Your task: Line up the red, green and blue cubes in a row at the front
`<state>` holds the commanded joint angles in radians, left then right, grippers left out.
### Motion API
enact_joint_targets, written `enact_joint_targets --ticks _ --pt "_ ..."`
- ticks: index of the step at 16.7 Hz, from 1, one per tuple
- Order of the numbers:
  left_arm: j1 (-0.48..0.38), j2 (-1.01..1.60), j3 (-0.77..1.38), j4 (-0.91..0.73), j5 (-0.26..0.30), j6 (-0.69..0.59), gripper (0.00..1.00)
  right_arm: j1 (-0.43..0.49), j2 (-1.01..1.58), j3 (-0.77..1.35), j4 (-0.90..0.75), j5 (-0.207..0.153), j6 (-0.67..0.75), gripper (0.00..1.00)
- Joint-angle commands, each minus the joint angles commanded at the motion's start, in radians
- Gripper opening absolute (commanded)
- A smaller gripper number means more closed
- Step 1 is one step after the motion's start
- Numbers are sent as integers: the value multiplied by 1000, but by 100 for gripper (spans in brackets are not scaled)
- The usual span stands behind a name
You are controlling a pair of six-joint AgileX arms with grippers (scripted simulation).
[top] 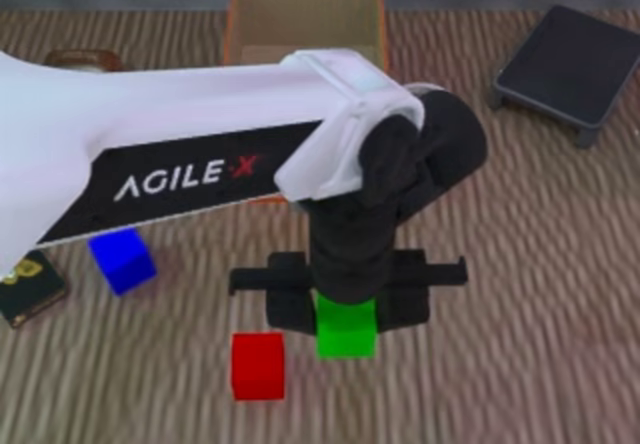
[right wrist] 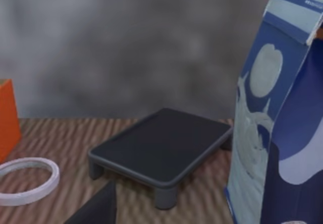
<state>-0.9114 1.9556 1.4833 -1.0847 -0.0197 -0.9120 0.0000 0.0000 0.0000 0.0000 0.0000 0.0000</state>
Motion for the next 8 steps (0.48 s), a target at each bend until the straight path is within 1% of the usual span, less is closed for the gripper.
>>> enact_joint_targets --ticks 5,8 --pt "2 3 -2 2 1 1 0 0 0 0 0 0 0 100" --pt "-1 27 -48 71 0 6 0 0 0 0 0 0 0 100"
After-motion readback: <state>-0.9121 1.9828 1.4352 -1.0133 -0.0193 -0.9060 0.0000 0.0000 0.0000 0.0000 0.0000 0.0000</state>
